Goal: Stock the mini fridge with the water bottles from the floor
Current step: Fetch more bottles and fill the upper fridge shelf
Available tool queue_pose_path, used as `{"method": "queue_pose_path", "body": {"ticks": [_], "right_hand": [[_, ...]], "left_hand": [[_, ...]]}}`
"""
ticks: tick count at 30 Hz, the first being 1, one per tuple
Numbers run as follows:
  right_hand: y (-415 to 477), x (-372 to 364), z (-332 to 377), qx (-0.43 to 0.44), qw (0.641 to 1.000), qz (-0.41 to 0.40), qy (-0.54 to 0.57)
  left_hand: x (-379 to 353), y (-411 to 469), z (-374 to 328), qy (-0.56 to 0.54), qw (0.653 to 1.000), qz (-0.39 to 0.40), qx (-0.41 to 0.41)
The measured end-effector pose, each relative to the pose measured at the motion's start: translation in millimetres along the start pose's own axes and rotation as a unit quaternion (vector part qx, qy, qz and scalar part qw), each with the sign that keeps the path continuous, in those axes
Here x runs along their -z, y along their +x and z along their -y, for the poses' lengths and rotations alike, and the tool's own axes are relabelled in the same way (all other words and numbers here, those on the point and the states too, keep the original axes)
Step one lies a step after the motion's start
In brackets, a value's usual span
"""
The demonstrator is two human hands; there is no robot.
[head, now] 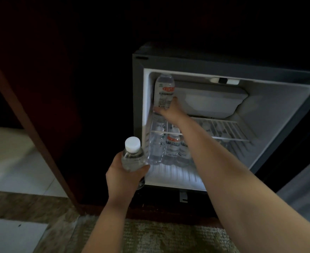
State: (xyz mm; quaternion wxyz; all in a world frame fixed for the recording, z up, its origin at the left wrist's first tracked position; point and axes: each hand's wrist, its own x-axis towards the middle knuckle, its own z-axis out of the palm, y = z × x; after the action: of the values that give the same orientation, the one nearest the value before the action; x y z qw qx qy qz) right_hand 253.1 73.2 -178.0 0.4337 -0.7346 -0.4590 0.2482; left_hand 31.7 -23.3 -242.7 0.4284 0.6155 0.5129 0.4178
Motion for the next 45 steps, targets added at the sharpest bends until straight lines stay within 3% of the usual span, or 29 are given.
{"method": "queue_pose_path", "body": {"ticks": [5, 7, 10, 12, 13, 15, 18, 20, 22, 27, 31, 36, 40, 45], "right_hand": [[-19.5, 8.4, 11.3, -0.012, 1.0, 0.025, -0.007], [-36.0, 13.0, 10.0, -0.017, 0.999, -0.04, 0.009], [-80.2, 17.0, -5.1, 0.04, 0.975, -0.218, -0.015], [-115.0, 17.7, -18.2, 0.05, 0.962, -0.265, 0.039], [-129.7, 17.2, -25.2, 0.039, 0.965, -0.249, 0.076], [-158.2, 15.6, -34.2, 0.007, 0.984, -0.131, 0.121], [-190.9, 10.9, -40.4, -0.004, 0.994, 0.079, 0.08], [-204.7, 6.4, -36.4, 0.018, 0.99, 0.135, 0.044], [-211.9, 4.9, -27.1, 0.05, 0.993, 0.108, 0.027], [-211.7, 12.3, -15.3, 0.071, 0.995, -0.071, -0.011], [-198.3, 20.7, -26.1, 0.044, 0.997, -0.057, -0.005], [-164.0, 59.1, -13.0, 0.016, 0.997, -0.05, -0.062], [-124.4, 71.9, -10.2, -0.001, 0.988, -0.066, -0.14], [-84.2, 56.8, -23.7, -0.021, 0.985, -0.134, -0.108]], "left_hand": [[2.4, 1.2, -4.3, -0.007, 1.0, 0.008, -0.023], [3.4, 4.1, -6.1, -0.016, 1.0, -0.006, -0.024], [5.3, 6.2, -13.2, -0.035, 0.999, -0.034, -0.005], [5.4, 6.6, -20.7, -0.073, 0.997, -0.038, 0.005], [5.0, 5.8, -26.7, -0.088, 0.995, -0.039, 0.003], [1.3, 4.9, -35.8, -0.123, 0.992, -0.038, 0.004], [-8.8, 0.0, -52.0, -0.137, 0.99, -0.03, 0.009], [-14.3, -5.7, -68.4, -0.126, 0.992, -0.007, -0.01], [-17.0, -12.9, -88.4, -0.079, 0.995, 0.03, -0.043], [-31.1, -26.5, -107.7, -0.043, 0.987, 0.116, -0.101], [-32.6, -20.2, -105.4, -0.031, 0.981, 0.165, -0.094], [-25.2, 2.3, -76.3, -0.071, 0.993, 0.092, -0.018], [-31.1, 14.3, -57.8, -0.057, 0.994, 0.086, 0.046], [-37.8, 27.3, -53.9, -0.066, 0.994, 0.072, 0.053]]}}
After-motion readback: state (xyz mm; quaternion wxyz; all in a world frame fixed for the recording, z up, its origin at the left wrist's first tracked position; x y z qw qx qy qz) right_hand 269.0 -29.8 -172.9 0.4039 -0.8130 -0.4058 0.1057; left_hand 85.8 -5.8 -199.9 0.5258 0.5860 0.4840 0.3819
